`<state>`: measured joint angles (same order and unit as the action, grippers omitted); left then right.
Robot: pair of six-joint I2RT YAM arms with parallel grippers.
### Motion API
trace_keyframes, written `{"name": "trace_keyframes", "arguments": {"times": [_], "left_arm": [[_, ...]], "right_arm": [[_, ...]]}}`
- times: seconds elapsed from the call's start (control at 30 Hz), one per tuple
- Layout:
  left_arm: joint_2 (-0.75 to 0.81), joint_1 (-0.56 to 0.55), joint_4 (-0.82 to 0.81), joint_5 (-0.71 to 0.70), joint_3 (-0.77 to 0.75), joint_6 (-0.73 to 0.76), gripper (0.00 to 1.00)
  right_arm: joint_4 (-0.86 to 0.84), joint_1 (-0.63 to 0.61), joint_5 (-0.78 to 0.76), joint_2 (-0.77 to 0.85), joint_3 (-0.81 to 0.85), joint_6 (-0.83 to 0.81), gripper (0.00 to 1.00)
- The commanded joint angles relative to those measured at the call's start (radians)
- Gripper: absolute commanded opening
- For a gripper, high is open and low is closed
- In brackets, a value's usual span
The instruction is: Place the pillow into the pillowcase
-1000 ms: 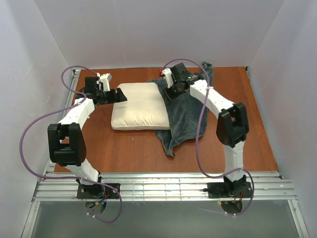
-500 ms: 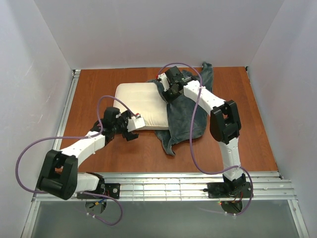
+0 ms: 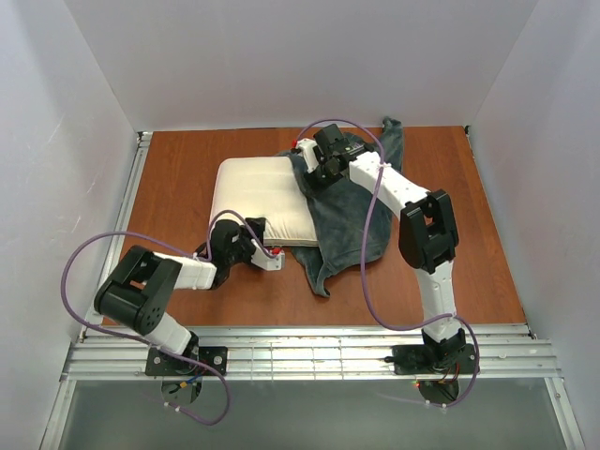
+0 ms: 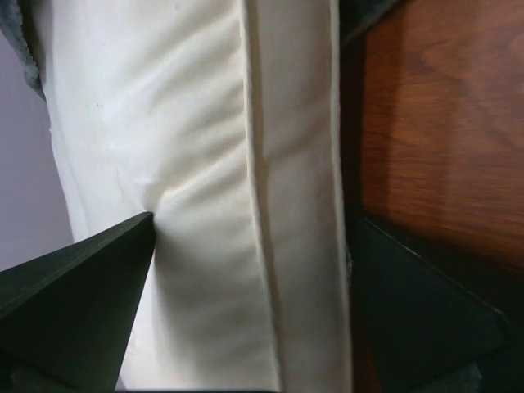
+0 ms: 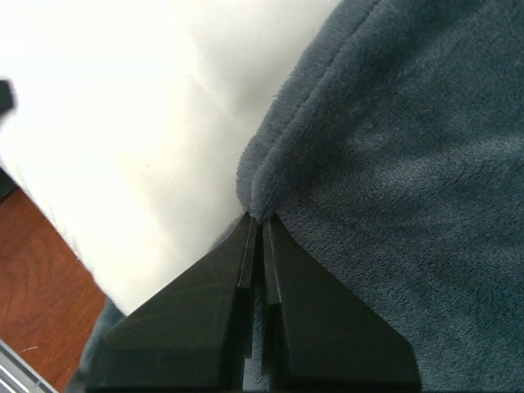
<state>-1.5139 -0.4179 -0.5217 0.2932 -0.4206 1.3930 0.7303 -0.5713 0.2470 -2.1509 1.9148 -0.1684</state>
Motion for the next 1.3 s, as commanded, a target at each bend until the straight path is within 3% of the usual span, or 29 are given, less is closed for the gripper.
{"name": "trace_keyframes", "arguments": {"times": [0.0, 0.03, 0.07, 0.1, 0.13, 0.17, 0.2, 0.23, 0.33, 0.5, 0.6, 0.63, 0.77, 0.9, 1.07, 1.17, 1.2, 1.23, 1.27], "left_arm": [[-0.097, -0.005, -0.030, -0.098, -0.047, 0.061, 0.86], [-0.103, -0.004, 0.035, -0.107, -0.091, 0.028, 0.70], [-0.104, -0.004, 0.110, -0.112, -0.137, -0.064, 0.27], [-0.098, -0.005, 0.171, -0.105, -0.182, -0.153, 0.05], [-0.082, -0.005, 0.322, -0.082, -0.286, -0.217, 0.00], [-0.068, -0.005, 0.394, -0.071, -0.328, -0.345, 0.00], [-0.056, -0.005, 0.444, -0.059, -0.374, -0.412, 0.00], [-0.043, -0.004, 0.594, -0.039, -0.421, -0.472, 0.00], [-0.049, -0.005, 0.824, 0.030, -0.619, -0.746, 0.00], [-0.081, -0.005, 0.962, 0.092, -0.817, -1.040, 0.00], [-0.094, -0.005, 1.005, 0.103, -0.856, -1.169, 0.00], [-0.097, -0.005, 1.009, 0.103, -0.862, -1.210, 0.00], [-0.115, -0.007, 1.029, 0.118, -0.903, -1.272, 0.00], [-0.123, -0.007, 1.019, 0.106, -0.925, -1.308, 0.00], [-0.105, -0.009, 0.994, 0.118, -0.906, -1.367, 0.00], [-0.085, -0.007, 0.959, 0.124, -0.886, -1.402, 0.00], [-0.080, -0.004, 0.945, 0.136, -0.882, -1.449, 0.00], [-0.069, -0.005, 0.937, 0.152, -0.870, -1.462, 0.00], [-0.057, -0.004, 0.927, 0.161, -0.853, -1.486, 0.00]], "right_arm": [[-0.014, -0.018, 0.118, 0.072, -0.005, -0.006, 0.01], [-0.014, -0.018, 0.100, 0.083, -0.007, 0.007, 0.01], [-0.011, -0.018, 0.084, 0.098, -0.020, 0.015, 0.09], [-0.011, -0.012, 0.069, 0.118, -0.034, 0.021, 0.14], [-0.011, -0.004, 0.048, 0.187, -0.058, 0.023, 0.25], [-0.014, 0.004, 0.032, 0.228, -0.085, 0.035, 0.48], [-0.022, 0.034, 0.026, 0.273, -0.138, 0.038, 0.63], [-0.025, 0.054, 0.038, 0.357, -0.166, 0.043, 0.65], [-0.022, 0.158, 0.151, 0.526, -0.322, 0.073, 0.65], [0.012, 0.208, 0.320, 0.779, -0.623, 0.050, 0.65], [-0.037, 0.205, 0.408, 0.848, -0.814, 0.140, 0.87], [-0.130, 0.205, 0.416, 0.865, -0.894, 0.171, 0.99], [-0.277, 0.183, 0.413, 0.893, -0.958, 0.295, 0.99], [-0.278, 0.151, 0.321, 0.754, -0.926, 0.345, 0.99], [-0.307, 0.120, 0.411, 0.658, -0.841, 0.424, 0.99], [-0.327, 0.061, 0.281, 0.617, -0.795, 0.472, 0.99], [-0.322, 0.059, 0.188, 0.585, -0.787, 0.477, 0.89], [-0.321, 0.063, 0.155, 0.571, -0.780, 0.477, 0.56], [-0.321, 0.071, 0.134, 0.550, -0.768, 0.471, 0.37]]}}
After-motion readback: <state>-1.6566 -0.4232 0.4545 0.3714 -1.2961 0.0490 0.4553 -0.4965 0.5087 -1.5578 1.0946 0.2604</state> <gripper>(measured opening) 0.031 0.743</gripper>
